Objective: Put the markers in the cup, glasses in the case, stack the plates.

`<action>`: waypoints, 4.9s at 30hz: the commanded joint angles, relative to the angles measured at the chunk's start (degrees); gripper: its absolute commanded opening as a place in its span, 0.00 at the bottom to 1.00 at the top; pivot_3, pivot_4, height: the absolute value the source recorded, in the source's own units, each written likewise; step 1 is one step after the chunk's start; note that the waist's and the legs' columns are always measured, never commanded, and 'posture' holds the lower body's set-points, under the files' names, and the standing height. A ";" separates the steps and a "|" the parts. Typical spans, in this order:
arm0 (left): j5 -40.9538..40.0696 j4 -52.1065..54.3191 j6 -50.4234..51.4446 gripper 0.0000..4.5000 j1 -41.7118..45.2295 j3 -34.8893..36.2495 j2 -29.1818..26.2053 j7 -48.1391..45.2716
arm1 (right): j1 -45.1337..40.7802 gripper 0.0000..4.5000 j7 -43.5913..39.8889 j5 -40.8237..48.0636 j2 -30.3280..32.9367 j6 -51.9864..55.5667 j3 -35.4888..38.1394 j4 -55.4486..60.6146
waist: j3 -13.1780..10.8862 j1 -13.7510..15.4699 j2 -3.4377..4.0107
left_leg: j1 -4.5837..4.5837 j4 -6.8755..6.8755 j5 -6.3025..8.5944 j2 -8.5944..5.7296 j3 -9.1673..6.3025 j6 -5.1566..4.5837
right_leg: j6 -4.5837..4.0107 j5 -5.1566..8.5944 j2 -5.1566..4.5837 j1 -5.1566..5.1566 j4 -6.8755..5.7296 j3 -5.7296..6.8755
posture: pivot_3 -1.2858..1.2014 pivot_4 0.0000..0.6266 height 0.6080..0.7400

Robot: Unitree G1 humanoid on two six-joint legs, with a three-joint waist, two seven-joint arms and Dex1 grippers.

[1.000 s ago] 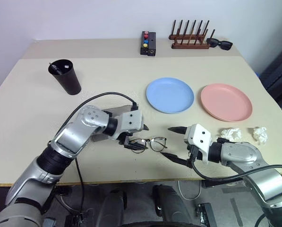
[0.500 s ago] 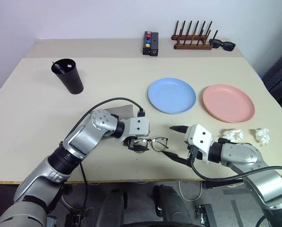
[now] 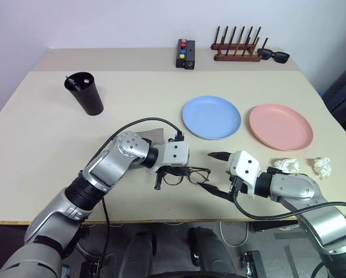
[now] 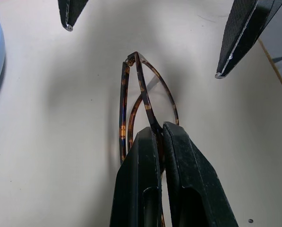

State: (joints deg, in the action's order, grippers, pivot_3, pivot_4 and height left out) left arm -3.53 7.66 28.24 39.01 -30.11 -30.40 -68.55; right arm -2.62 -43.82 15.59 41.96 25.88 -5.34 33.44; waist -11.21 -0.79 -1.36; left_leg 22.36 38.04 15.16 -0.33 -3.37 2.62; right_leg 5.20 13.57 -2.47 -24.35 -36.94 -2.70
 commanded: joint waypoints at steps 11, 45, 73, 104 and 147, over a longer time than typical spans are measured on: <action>-9.65 -0.24 7.68 0.01 1.85 9.03 0.04 -1.81 | -0.11 1.00 0.08 -1.10 -0.06 -2.20 1.96 -0.75 | 0.00 -0.05 0.00 | 0.01 0.00 0.00 0.00 -0.01 0.00 | 0.00 0.00 0.00 0.00 0.00 0.00 | 0.52 0.24 0.96; -14.40 -2.14 9.62 0.01 -7.35 22.14 -17.94 -2.02 | -5.09 1.00 -1.67 -0.94 -3.22 -1.12 -4.15 -0.49 | -0.04 -0.17 -0.01 | 0.05 -0.02 0.00 0.04 -0.01 0.00 | -0.01 0.00 -0.02 -0.07 -0.03 0.03 | 0.52 0.24 0.96; -16.64 -12.24 5.20 0.36 0.48 32.33 -11.92 9.23 | -6.49 1.00 -1.69 -1.28 -3.37 -1.55 -4.47 -1.62 | -0.03 -0.31 -0.01 | 0.05 0.00 0.00 0.00 -0.01 -0.01 | 0.16 -0.10 -0.05 -0.06 -0.02 0.04 | 0.52 0.24 0.96; -9.49 -0.72 -5.53 0.03 -16.96 23.00 -15.00 2.97 | -7.72 1.00 -0.97 -3.15 -5.28 -2.71 -5.28 -2.82 | -0.04 -0.16 -0.01 | 0.03 -0.02 0.00 0.05 0.00 -0.01 | -0.02 -0.02 -0.04 -0.08 -0.06 0.03 | 0.52 0.24 0.96; -26.35 13.37 1.44 0.03 -21.98 27.81 -3.98 11.70 | -17.93 1.00 6.80 -25.47 6.81 -23.94 2.50 -39.05 | -0.06 -0.60 0.04 | -0.03 -0.02 0.00 0.03 0.12 -0.01 | -0.03 -0.06 -0.03 -0.06 -0.06 -0.04 | 0.52 0.24 0.96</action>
State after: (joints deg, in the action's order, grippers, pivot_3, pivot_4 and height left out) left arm -28.95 19.86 29.87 16.22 -1.95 -34.48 -57.03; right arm -19.95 -37.55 -9.21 47.95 3.41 -3.93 -5.88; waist -11.27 -1.39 -1.32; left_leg 22.32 38.01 15.16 -0.30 -3.25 2.61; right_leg 5.16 13.51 -2.50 -24.42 -37.01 -2.74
